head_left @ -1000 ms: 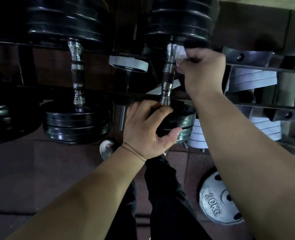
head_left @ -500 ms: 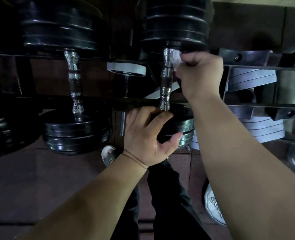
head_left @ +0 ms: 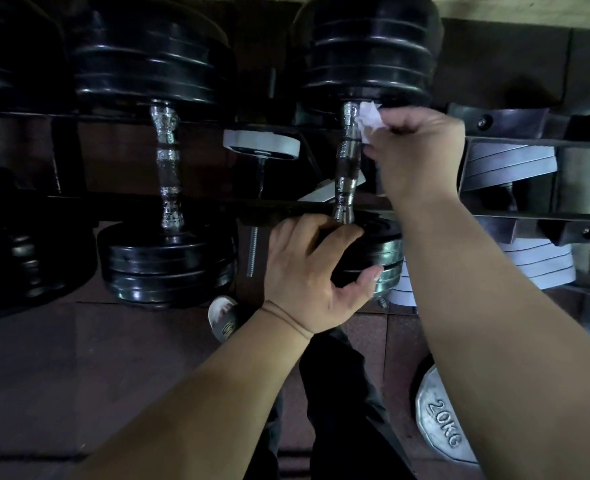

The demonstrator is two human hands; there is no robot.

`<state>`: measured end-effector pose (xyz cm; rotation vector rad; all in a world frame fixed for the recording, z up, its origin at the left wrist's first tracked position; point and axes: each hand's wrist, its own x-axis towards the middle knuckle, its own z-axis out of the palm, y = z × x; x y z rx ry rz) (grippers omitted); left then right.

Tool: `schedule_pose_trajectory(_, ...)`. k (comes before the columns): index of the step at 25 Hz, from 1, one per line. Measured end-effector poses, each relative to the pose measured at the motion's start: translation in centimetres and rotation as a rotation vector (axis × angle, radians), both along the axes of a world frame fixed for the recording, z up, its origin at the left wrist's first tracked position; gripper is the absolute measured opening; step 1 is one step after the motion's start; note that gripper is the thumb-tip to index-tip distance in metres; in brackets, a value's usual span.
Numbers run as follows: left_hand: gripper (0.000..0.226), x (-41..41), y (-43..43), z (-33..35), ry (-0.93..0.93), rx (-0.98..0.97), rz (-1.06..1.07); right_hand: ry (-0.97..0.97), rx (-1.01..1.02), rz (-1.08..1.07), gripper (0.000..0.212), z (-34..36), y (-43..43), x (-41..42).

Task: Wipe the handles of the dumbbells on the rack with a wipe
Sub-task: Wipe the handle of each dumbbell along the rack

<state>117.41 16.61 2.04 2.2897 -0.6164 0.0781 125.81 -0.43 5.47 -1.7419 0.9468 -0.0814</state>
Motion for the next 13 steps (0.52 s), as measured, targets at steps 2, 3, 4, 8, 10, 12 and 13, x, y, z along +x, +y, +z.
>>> schedule_pose_trajectory(2, 0.044, -0.1, 0.1, 0.1, 0.006, -0.01, 0.01, 0.023, -0.008, 0.035, 0.005, -0.4, 0.0, -0.6)
schedule_pose_trajectory(3, 0.045, -0.1, 0.1, 0.1, 0.002, -0.011, 0.014, 0.058, 0.0, 0.098, 0.003, -0.1, 0.1, -1.6)
schedule_pose_trajectory(4, 0.045, -0.1, 0.0, 0.2, 0.002, -0.015, 0.011, 0.106, 0.019, 0.166, 0.006, 0.5, 0.0, -2.8)
schedule_pose_trajectory(8, 0.043, 0.1, 0.1, 0.2, 0.011, -0.014, -0.008, 0.137, 0.004, 0.335, 0.013, 3.3, 0.9, -5.6)
schedule_pose_trajectory(10, 0.043, 0.1, 0.2, 0.2, 0.038, -0.001, -0.014, 0.066, 0.024, 0.241, 0.009, 4.1, 2.2, -5.7)
schedule_pose_trajectory(12, 0.041, 0.4, 0.4, 0.8, 0.081, -0.035, -0.039, 0.002, 0.162, 0.02, 0.006, 5.0, 3.4, -5.5)
schedule_pose_trajectory(13, 0.037, 0.7, 0.7, 1.3, 0.111, -0.086, -0.048, -0.029, 0.245, -0.08, 0.006, 5.5, 3.9, -5.4)
